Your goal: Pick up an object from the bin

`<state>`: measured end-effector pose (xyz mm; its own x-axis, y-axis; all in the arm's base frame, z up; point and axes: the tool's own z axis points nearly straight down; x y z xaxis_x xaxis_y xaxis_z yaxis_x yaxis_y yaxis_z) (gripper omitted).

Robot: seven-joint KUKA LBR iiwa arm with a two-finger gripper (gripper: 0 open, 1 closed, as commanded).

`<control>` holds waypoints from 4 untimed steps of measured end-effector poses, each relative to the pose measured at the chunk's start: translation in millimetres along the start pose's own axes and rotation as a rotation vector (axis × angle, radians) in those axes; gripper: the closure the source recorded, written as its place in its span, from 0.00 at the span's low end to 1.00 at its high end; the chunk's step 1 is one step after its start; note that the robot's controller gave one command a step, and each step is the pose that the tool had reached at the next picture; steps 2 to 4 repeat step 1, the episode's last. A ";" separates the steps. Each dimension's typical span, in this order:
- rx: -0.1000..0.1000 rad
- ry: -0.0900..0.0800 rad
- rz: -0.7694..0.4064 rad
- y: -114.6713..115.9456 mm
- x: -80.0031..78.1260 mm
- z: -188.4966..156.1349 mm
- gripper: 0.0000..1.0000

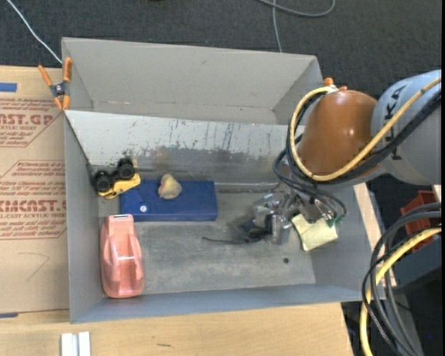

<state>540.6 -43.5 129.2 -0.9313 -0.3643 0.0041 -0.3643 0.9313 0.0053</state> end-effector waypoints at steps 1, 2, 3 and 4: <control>0.004 -0.008 0.000 -0.7 -2.1 -25.7 1.00; 0.004 -0.008 0.000 -0.7 -2.1 -25.7 1.00; 0.004 -0.008 0.000 -0.7 -2.1 -25.7 1.00; 0.004 -0.008 0.000 -0.7 -2.1 -25.7 1.00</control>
Offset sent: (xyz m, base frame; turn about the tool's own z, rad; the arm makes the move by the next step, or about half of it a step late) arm -0.0001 0.0001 0.0202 0.0000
